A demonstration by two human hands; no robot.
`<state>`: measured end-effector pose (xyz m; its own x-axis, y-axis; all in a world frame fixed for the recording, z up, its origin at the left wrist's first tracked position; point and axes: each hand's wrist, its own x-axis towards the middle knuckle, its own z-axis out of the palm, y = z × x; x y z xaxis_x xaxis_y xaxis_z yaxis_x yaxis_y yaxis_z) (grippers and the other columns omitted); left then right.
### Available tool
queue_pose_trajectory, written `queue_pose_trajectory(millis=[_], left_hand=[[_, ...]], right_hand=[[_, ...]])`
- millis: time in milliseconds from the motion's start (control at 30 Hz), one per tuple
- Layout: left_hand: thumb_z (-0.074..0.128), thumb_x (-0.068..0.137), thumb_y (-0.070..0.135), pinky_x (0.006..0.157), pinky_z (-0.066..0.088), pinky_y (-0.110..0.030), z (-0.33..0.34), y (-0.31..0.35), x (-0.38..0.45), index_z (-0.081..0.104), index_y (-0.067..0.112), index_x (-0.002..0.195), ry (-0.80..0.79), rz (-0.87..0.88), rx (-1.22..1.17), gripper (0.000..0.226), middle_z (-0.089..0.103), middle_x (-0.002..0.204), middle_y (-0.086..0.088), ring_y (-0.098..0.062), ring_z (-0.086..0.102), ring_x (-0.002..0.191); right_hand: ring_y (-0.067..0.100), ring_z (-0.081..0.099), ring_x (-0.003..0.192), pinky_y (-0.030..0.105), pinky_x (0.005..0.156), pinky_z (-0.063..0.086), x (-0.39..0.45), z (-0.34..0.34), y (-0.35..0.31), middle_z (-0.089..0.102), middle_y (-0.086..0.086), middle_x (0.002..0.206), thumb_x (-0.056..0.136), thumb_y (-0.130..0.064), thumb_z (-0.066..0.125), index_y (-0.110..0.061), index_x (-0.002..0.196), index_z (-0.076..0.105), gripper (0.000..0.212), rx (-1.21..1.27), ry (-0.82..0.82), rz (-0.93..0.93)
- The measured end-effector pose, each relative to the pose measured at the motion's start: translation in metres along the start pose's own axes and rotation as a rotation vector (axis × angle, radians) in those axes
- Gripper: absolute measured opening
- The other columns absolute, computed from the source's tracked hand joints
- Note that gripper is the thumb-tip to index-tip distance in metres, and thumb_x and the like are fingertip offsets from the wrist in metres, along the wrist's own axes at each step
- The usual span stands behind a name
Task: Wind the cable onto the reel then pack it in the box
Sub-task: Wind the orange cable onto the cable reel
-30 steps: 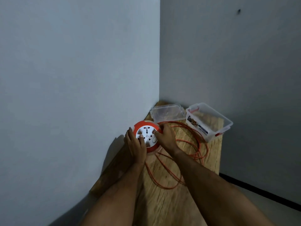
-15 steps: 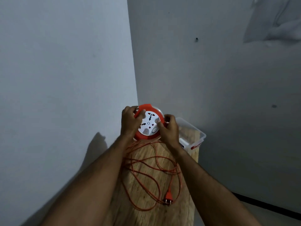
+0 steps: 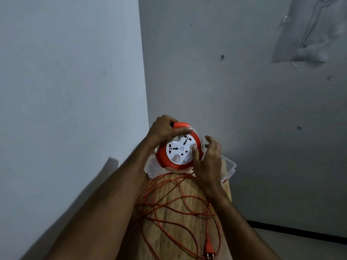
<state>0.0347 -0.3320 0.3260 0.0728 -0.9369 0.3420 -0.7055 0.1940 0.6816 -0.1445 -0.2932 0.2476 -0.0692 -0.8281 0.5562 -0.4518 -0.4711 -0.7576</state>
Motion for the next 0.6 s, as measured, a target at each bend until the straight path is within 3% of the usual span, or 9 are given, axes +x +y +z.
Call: queue_pose_trajectory(millis=[67,133,267,367,433,500,600], left_hand=[[0.077,0.077,0.063,0.059,0.049,-0.025,0.000,-0.001,0.007,0.075,0.012,0.072,-0.019,0.028,-0.003,0.051,0.068,0.062,0.000,-0.013,0.064,0.055],[0.076,0.078,0.064,0.062,0.051,-0.030,0.004,-0.001,0.012,0.074,0.011,0.071,-0.041,0.049,-0.028,0.053,0.067,0.061,-0.003,-0.017,0.063,0.056],[0.070,0.071,0.075,0.069,0.057,-0.036,0.013,0.003,0.016,0.075,0.014,0.074,-0.067,0.079,-0.010,0.062,0.069,0.065,-0.005,-0.020,0.067,0.062],[0.070,0.072,0.076,0.068,0.058,-0.037,0.019,0.012,0.018,0.075,0.017,0.076,-0.099,0.078,0.022,0.059,0.071,0.069,-0.002,-0.019,0.070,0.066],[0.071,0.077,0.071,0.066,0.055,-0.030,0.023,0.018,0.018,0.077,0.019,0.084,-0.112,0.090,0.061,0.053,0.073,0.076,0.001,-0.014,0.070,0.070],[0.071,0.080,0.068,0.069,0.052,-0.027,0.026,0.022,0.019,0.078,0.019,0.093,-0.101,0.102,0.074,0.051,0.074,0.085,0.003,-0.011,0.069,0.076],[0.073,0.077,0.068,0.074,0.057,-0.034,0.028,0.024,0.019,0.078,0.018,0.092,-0.075,0.091,0.043,0.053,0.074,0.087,0.000,-0.015,0.069,0.079]], right_hand=[[0.022,0.056,0.114,0.032,0.089,0.051,-0.010,0.002,-0.011,0.049,0.012,0.135,0.098,-0.028,0.065,-0.009,0.139,0.049,0.048,-0.198,0.075,-0.216],[0.025,0.060,0.104,0.035,0.081,0.055,-0.020,0.005,-0.020,0.049,0.015,0.135,0.094,-0.028,0.069,-0.009,0.138,0.052,0.051,-0.388,0.028,-0.347],[0.034,0.064,0.102,0.039,0.076,0.052,-0.021,0.009,-0.024,0.054,0.021,0.132,0.083,-0.030,0.074,-0.010,0.138,0.056,0.061,-0.661,-0.020,-0.390],[0.038,0.065,0.104,0.041,0.076,0.054,-0.011,0.004,-0.025,0.052,0.025,0.138,0.078,-0.033,0.078,-0.011,0.138,0.056,0.068,-0.736,-0.042,-0.406],[0.039,0.066,0.105,0.040,0.077,0.057,-0.005,-0.001,-0.024,0.050,0.026,0.141,0.073,-0.034,0.081,-0.012,0.135,0.058,0.069,-0.761,-0.059,-0.424],[0.036,0.069,0.094,0.036,0.071,0.060,0.001,-0.004,-0.023,0.051,0.024,0.140,0.073,-0.032,0.081,-0.012,0.131,0.060,0.065,-0.709,-0.085,-0.408],[0.028,0.071,0.080,0.026,0.065,0.054,0.009,-0.006,-0.023,0.064,0.017,0.125,0.074,-0.035,0.085,-0.012,0.127,0.065,0.061,-0.543,-0.114,-0.317]])
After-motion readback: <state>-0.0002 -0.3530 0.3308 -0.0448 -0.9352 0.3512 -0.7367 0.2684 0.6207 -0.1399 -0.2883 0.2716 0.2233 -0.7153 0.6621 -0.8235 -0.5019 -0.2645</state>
